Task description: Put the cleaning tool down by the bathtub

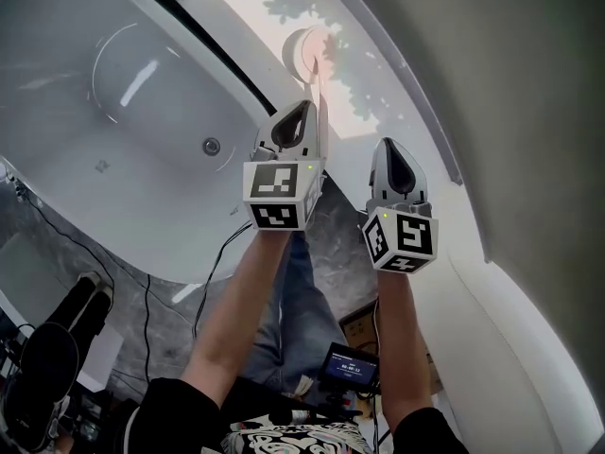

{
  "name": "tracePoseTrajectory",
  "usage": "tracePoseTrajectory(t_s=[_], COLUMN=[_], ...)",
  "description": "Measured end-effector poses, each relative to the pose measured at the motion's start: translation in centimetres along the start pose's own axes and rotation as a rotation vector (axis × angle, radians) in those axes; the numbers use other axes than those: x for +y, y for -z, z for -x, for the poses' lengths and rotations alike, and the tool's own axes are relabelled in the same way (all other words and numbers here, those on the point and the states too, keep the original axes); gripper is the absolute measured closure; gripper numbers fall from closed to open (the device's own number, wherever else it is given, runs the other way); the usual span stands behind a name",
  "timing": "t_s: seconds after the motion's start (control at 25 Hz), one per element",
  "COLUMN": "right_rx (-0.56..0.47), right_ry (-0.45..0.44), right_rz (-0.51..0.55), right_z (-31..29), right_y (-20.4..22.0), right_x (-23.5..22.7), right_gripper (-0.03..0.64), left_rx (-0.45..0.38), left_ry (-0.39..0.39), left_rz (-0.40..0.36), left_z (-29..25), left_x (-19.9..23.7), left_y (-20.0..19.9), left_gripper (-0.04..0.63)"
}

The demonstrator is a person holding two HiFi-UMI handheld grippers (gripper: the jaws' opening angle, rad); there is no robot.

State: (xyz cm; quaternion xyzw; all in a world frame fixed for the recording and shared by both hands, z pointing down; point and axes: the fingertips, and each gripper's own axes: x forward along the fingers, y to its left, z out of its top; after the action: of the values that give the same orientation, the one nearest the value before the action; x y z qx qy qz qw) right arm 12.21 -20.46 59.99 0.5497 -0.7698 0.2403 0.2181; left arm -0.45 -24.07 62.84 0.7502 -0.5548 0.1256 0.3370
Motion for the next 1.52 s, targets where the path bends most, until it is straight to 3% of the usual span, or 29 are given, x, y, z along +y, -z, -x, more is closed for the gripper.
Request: tracePoseTrajectory(t_s=[0.28, 0.68, 0.88, 1.24, 1.52], right_rx=[-0.045, -0.054, -0.101, -0.160, -0.245], right_ry=[-0.004, -0.024, -0.049, -0.044, -0.026], right_rz=[0.016, 0.085, 0.057, 0.170, 0.187], right_z=[3.5, 7.5, 10.0, 16.0, 21.4], right_y=[-4.3, -10.2, -12.0, -17.0, -20.6], right_x=[1.2, 3.4, 4.1, 6.9, 7.2], right_gripper=[0.591, 0.591, 0.591, 0.591, 0.591], left_rx=[-0.008, -0.031, -0.065, -0.170, -0.247], left_ry=[-0.002, -0.052, -0.059, -0.033, -0.024], left_rz=[-0.097, -0.136, -0.137, -0.172, -0.250], left_z=[5.6, 11.0, 13.7, 21.1, 27.2], left_x=[-0.4, -0.3, -0.5, -2.5, -5.2], left_y=[-3.6, -9.3, -11.3, -17.1, -21.0], left_gripper=[0.580, 0.580, 0.580, 0.580, 0.580])
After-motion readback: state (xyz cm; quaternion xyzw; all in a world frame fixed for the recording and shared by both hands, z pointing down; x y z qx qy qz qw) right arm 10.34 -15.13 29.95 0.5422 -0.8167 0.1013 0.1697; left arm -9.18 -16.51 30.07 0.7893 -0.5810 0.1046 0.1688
